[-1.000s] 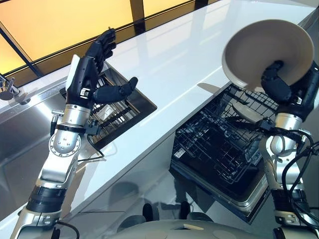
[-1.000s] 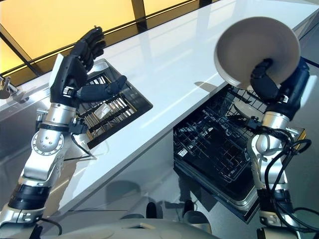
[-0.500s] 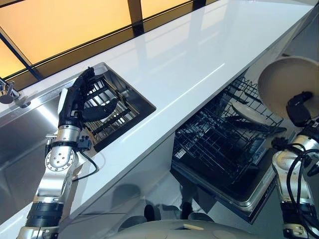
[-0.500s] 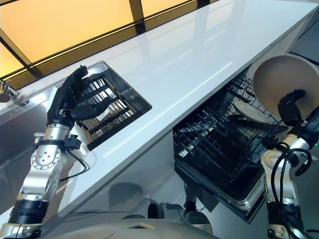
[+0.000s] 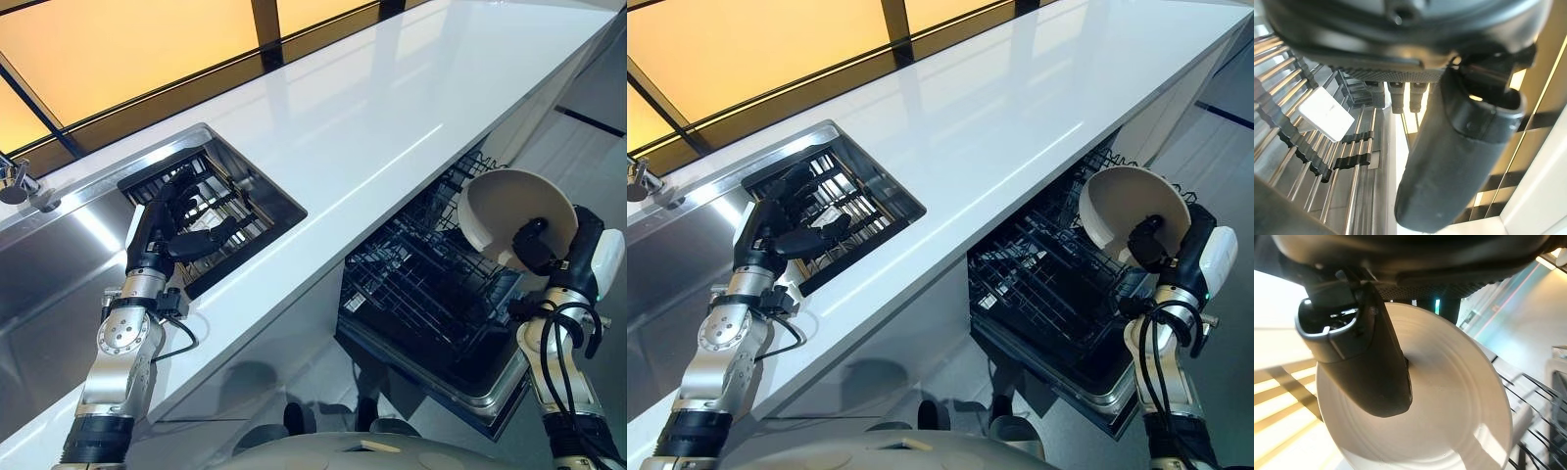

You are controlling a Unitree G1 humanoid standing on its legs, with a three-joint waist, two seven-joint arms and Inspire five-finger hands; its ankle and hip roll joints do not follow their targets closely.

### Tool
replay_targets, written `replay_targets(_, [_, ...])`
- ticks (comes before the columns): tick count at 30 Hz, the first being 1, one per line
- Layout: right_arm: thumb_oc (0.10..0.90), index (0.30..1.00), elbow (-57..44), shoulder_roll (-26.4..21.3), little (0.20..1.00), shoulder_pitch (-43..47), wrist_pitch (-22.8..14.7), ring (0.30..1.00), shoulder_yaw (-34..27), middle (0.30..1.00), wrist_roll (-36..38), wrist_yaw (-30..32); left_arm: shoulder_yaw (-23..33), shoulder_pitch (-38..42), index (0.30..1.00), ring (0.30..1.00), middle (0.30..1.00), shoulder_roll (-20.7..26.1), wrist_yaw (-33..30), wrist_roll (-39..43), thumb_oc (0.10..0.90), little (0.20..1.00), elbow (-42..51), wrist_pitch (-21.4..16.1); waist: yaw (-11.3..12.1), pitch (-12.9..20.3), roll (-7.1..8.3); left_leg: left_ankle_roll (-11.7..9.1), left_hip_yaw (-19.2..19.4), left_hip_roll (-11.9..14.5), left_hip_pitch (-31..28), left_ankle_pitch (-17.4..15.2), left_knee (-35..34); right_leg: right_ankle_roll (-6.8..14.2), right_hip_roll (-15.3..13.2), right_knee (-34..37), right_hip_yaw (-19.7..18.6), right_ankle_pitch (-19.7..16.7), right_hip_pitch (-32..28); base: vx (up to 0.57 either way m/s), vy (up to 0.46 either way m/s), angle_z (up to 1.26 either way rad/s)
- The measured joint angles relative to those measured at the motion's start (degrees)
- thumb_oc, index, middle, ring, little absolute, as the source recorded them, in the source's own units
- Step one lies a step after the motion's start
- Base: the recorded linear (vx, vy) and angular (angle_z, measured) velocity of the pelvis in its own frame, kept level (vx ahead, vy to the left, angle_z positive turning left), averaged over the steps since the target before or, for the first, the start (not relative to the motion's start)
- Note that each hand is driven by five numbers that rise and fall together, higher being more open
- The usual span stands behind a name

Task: Pick up plates and place into dishwasher.

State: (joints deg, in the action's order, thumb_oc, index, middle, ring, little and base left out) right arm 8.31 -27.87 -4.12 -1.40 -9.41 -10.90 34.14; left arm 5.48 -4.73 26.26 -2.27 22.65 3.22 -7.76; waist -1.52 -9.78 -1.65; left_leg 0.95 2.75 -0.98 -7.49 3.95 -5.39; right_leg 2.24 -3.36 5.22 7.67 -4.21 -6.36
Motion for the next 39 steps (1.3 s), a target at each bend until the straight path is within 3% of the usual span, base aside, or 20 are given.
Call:
replay_targets(16, [0.100, 0.300, 8.48, 1.66, 0.200, -0.37, 8.97, 0.300, 8.14, 0.300, -1.20, -6.03, 0.56, -0.24, 0.900, 0.900, 0.900, -0.77, -0.03, 0.00, 0.800, 0.900, -0.13, -0.29, 1.14, -0.09, 0.14, -0.02, -1.51, -0.11, 0.15, 0.14, -0.01, 0.29, -0.21, 0.01, 2.17, 0.39, -0.90, 0.00, -0.005, 0.05])
replay_targets(31, [0.100, 0.300, 11.84, 1.85, 0.200, 4.97, 13.28, 0.300, 10.48, 0.300, -2.49, -5.92, 0.49, -0.31, 0.900, 0.900, 0.900, -0.77, 0.75, 0.00, 0.800, 0.900, -0.27, -0.29, 2.64, -0.25, 0.47, -0.19, -3.38, -0.14, -0.11, 0.34, 0.00, 0.51, -0.23, 0.00, 4.15, 0.94, -1.99, 0.01, -0.008, 0.07])
replay_targets(39, [0.100, 0.300, 17.20, 1.68, 0.200, 7.07, 16.39, 0.300, 14.45, 0.300, -8.51, -7.46, 0.44, -0.28, 0.900, 0.900, 0.900, -0.77, 2.73, 0.00, 0.800, 0.900, -0.28, -0.29, 4.30, -0.25, 0.46, -0.27, -4.73, -0.19, 0.28, 0.65, 0.04, 0.20, -0.24, 0.00, 5.58, 1.12, -2.18, 0.02, -0.011, 0.09])
